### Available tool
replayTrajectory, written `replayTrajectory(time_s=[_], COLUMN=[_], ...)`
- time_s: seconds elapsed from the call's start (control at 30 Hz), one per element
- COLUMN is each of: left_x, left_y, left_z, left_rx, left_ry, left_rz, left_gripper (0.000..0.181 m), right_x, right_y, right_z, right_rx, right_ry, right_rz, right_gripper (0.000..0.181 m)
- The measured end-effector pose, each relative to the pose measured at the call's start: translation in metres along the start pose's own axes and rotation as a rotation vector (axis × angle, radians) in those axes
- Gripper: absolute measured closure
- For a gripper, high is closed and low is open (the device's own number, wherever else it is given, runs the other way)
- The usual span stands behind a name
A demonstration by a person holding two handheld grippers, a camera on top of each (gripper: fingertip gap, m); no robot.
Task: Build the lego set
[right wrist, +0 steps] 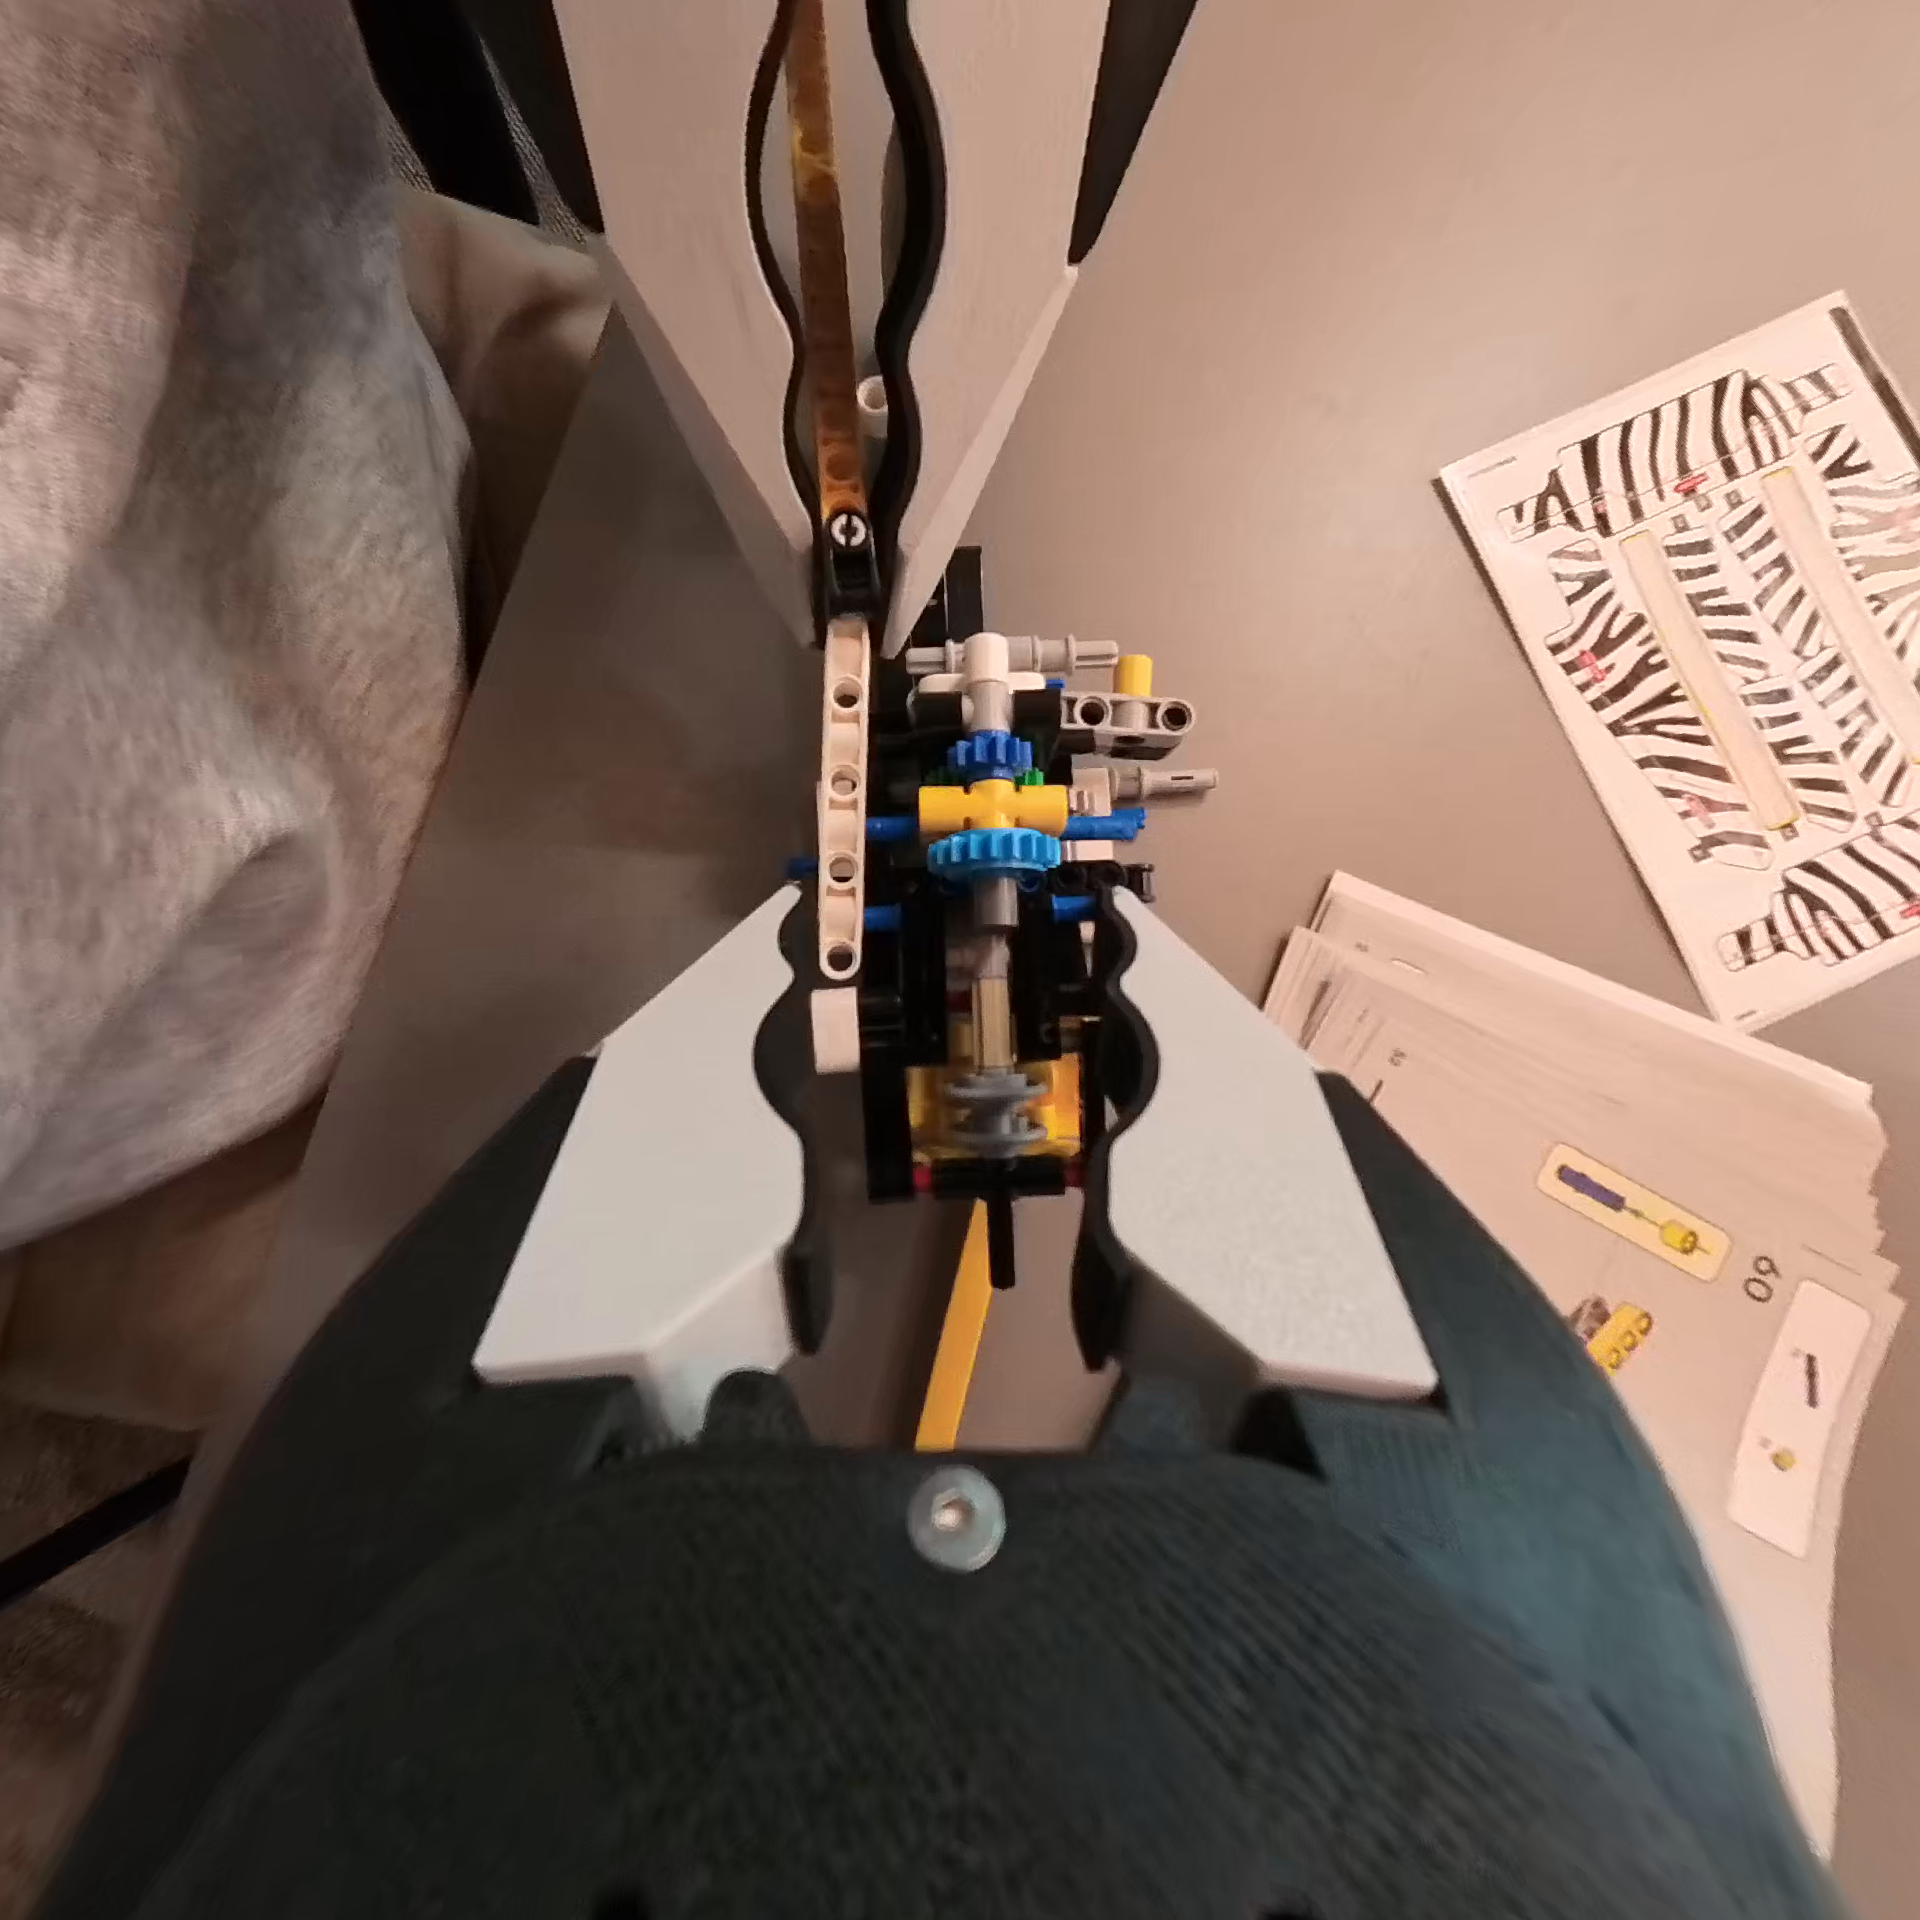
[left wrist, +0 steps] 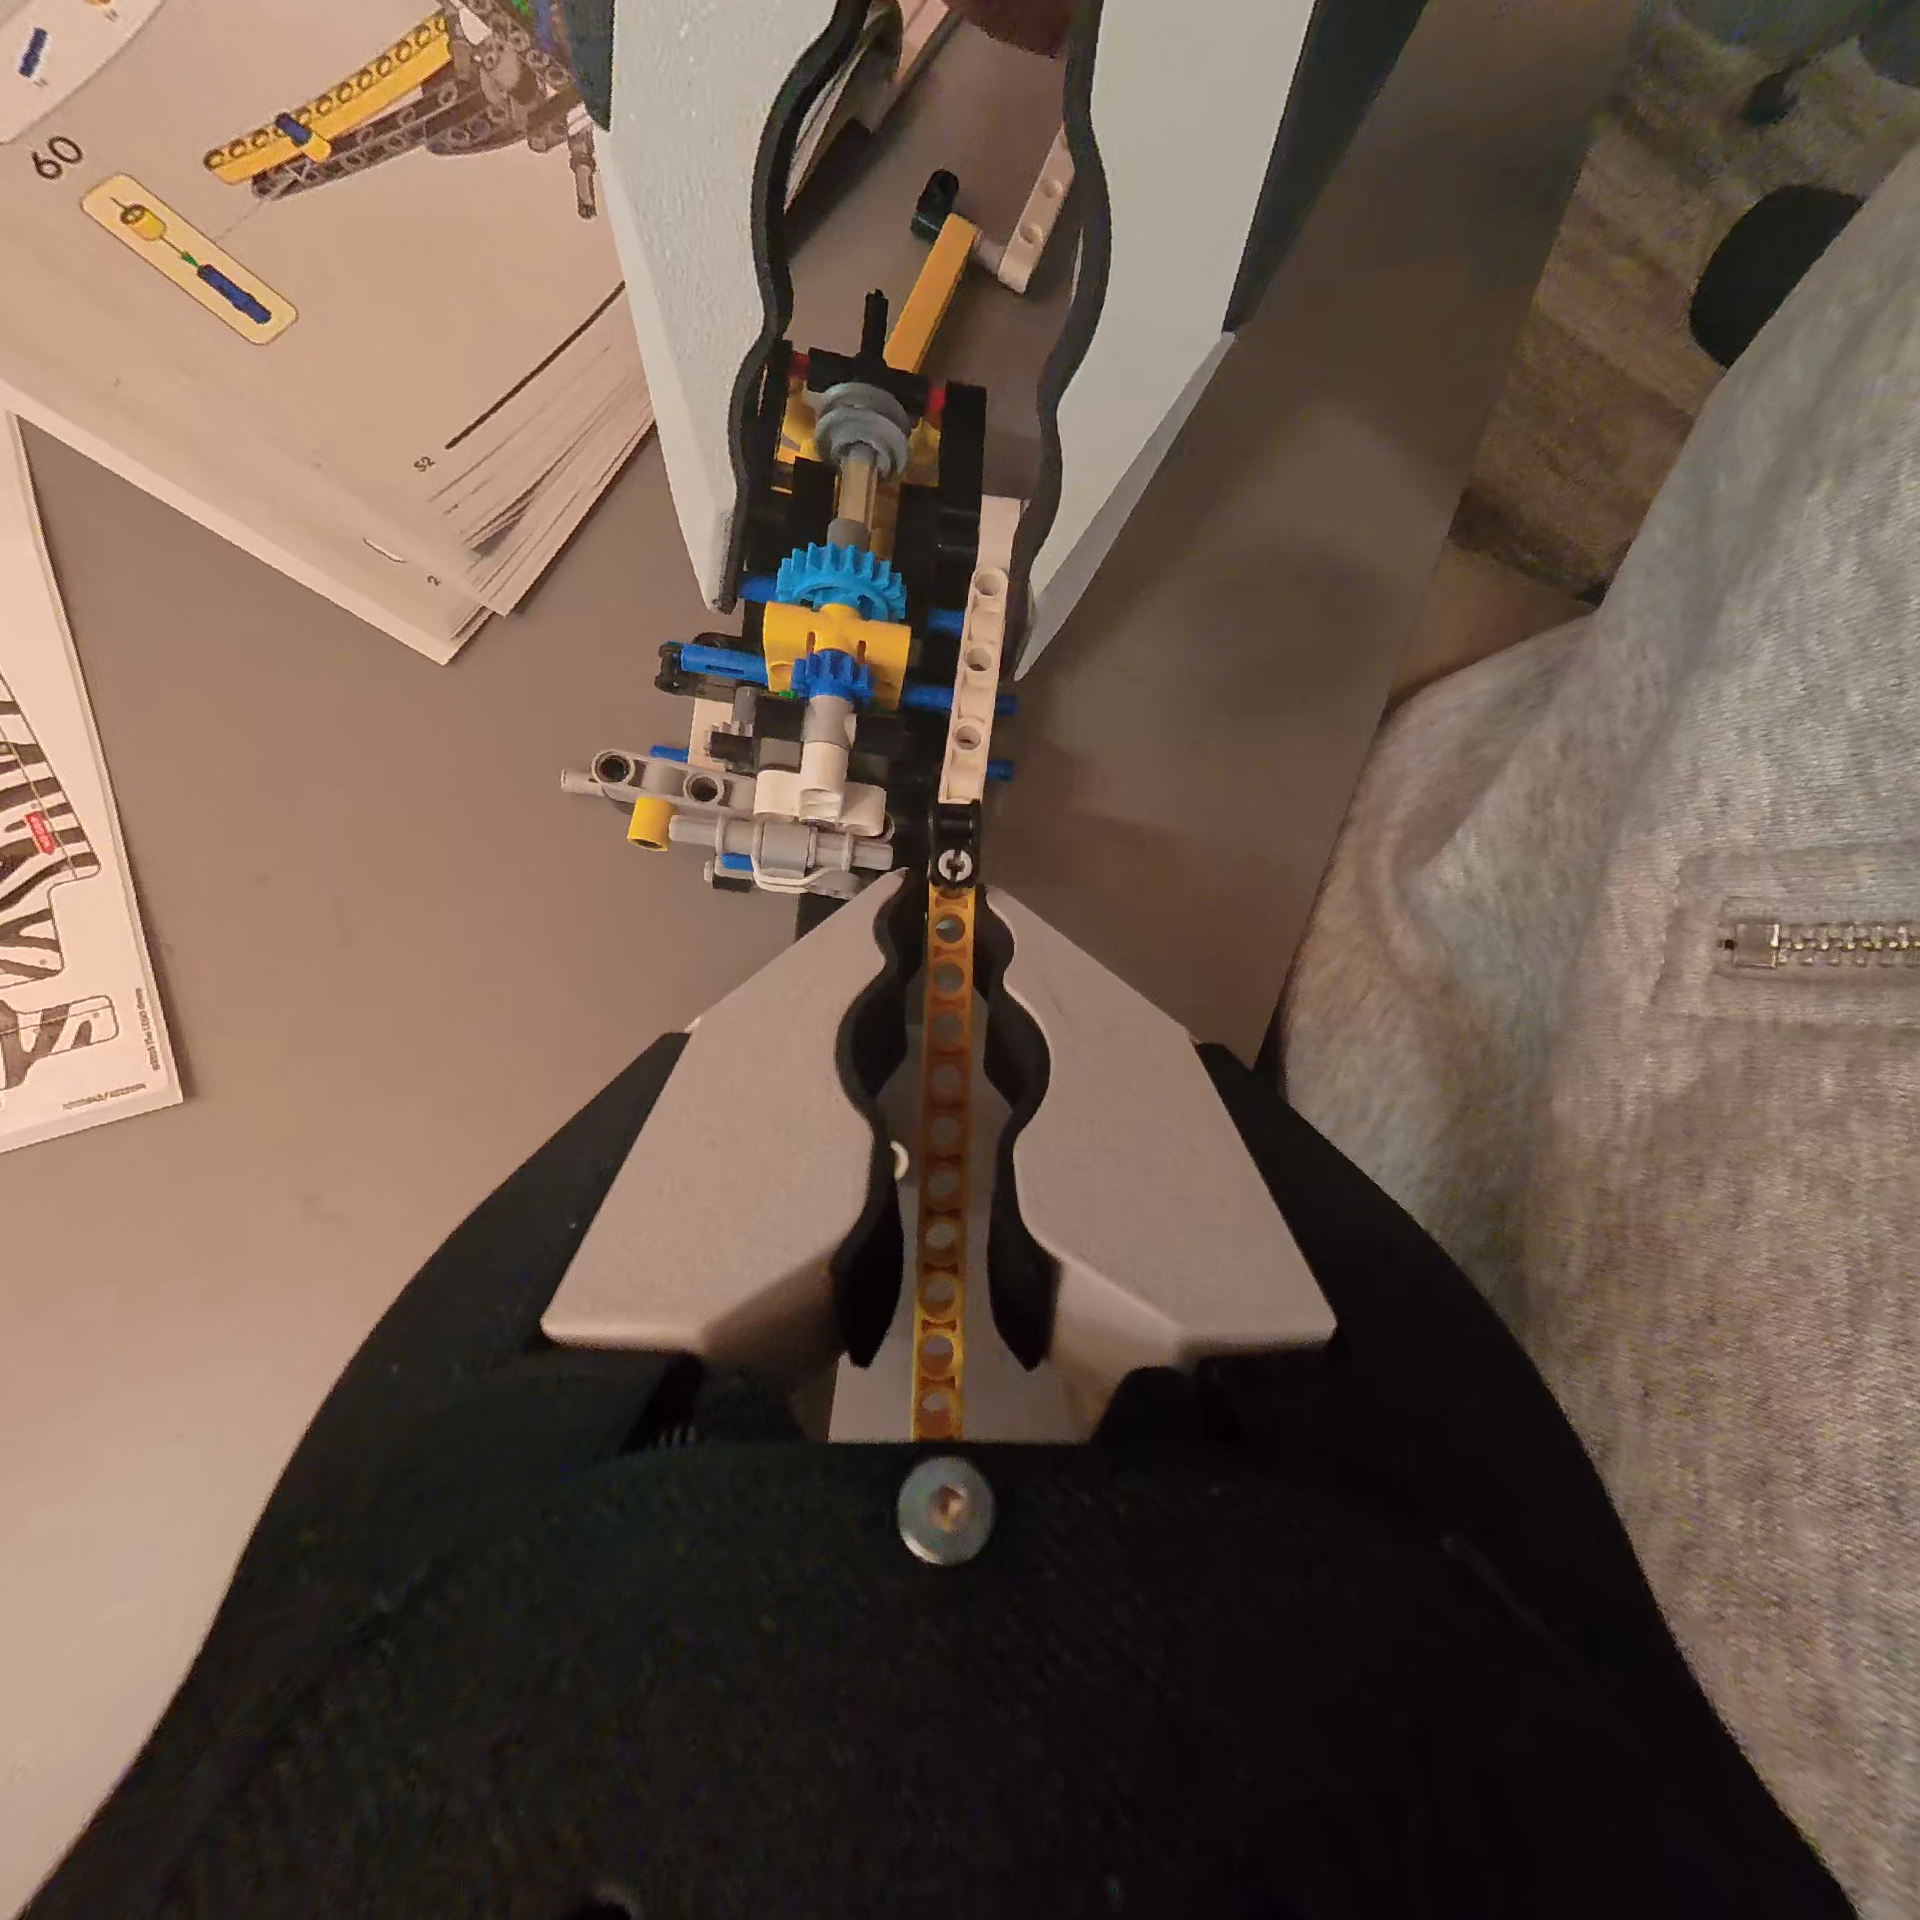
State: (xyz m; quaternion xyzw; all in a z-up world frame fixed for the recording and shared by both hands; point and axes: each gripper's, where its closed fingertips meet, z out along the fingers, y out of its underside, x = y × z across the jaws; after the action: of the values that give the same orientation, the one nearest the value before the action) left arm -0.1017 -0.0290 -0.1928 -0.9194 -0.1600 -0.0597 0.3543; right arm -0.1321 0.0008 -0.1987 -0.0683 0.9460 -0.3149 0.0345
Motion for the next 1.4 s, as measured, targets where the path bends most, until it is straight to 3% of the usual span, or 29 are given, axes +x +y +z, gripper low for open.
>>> replayTrajectory(time_s=[1.1, 1.4], left_x=[-0.0071, -0.0073], left_y=[-0.0032, -0.0034], left_z=[0.0011, 0.0006], left_rx=[0.079, 0.046], left_ry=[-0.085, -0.064], left_rz=[0.052, 0.059], left_gripper=[0.178, 0.178], right_x=[0.0040, 0.0039], right_y=[0.0046, 0.0062], right_z=[0.0004, 0.0001], right_rx=[-0.068, -0.086], right_ry=[0.025, 0.030], right_rz=[0.033, 0.039], right_gripper=[0.133, 0.133])
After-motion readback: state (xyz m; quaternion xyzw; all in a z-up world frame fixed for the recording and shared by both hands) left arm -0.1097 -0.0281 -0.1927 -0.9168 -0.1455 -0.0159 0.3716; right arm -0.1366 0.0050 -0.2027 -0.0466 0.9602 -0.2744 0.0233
